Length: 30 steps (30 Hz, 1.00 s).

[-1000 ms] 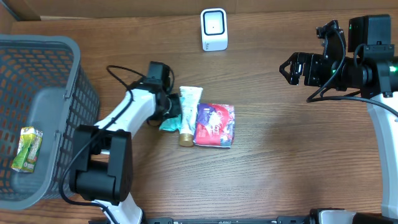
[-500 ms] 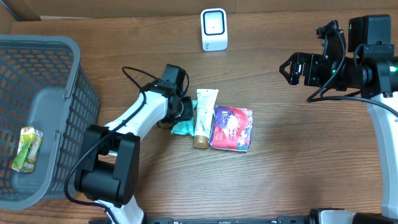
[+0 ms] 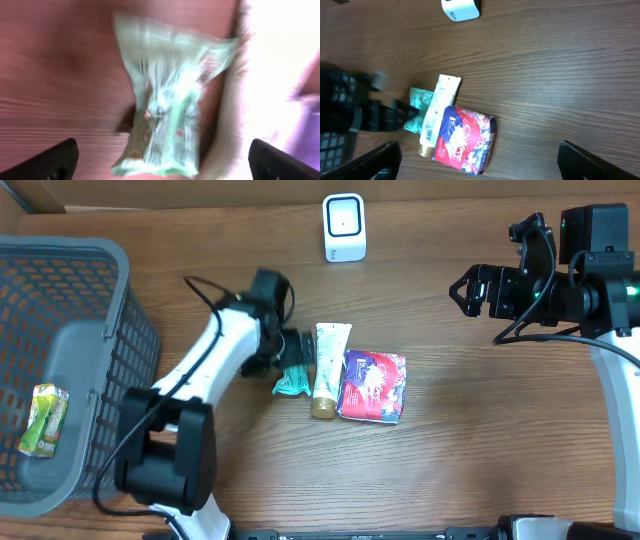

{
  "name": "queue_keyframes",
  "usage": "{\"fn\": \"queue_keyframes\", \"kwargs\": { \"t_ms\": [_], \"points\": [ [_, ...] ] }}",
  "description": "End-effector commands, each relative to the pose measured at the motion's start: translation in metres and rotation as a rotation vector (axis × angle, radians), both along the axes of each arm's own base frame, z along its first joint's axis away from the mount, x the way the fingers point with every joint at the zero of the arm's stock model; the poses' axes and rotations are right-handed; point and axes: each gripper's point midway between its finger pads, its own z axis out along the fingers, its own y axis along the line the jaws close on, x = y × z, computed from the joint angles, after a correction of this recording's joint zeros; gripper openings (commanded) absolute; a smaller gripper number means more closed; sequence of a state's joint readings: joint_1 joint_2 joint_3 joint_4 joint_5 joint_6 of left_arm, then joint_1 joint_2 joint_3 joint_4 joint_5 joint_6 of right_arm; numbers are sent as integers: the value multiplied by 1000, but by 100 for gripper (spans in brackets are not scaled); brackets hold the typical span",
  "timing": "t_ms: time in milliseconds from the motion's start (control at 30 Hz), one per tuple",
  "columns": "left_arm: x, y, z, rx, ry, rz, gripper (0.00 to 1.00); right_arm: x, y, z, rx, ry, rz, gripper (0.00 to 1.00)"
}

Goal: Scan the item barcode
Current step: 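Carry the green wipes packet out and place it left of the tube, then move the left gripper back into the basket toward the yellow-green carton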

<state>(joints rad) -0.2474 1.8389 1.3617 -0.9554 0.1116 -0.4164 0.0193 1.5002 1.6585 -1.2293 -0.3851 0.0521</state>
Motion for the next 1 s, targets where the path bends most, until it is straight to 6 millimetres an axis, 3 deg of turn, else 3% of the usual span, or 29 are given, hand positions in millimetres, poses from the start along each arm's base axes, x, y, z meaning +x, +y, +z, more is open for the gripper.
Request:
{"fn": "queue_keyframes", "kwargs": {
  "t_ms": [0,100,167,267,367,467,700,833,967],
  "points": [
    [41,27,105,47,-268,25,100,0,-3,1,-1,-6,-12,100],
    [47,59,170,107,-379,66,99,0,-3,1,-1,-5,-12,100],
    [42,81,204,137,-428,104,99,0,-3,1,-1,-3,-12,100],
    [25,120,240,185,-465,200,100,0,-3,1,-1,-1,-12,100],
    [5,162,258,235,-478,279,100,0,-3,1,-1,-2,-11,100],
    [-19,204,262,273,-452,336,100,0,-3,1,-1,-2,-11,100],
    [-68,288,244,313,-327,602,100,-1,-3,1,-1,-1,-11,100],
    [-83,319,230,319,-299,707,100,-1,-3,0,-1,2,-11,100],
    [-86,335,197,325,-253,712,97,-1,-3,0,-1,2,-11,100]
  ]
}}
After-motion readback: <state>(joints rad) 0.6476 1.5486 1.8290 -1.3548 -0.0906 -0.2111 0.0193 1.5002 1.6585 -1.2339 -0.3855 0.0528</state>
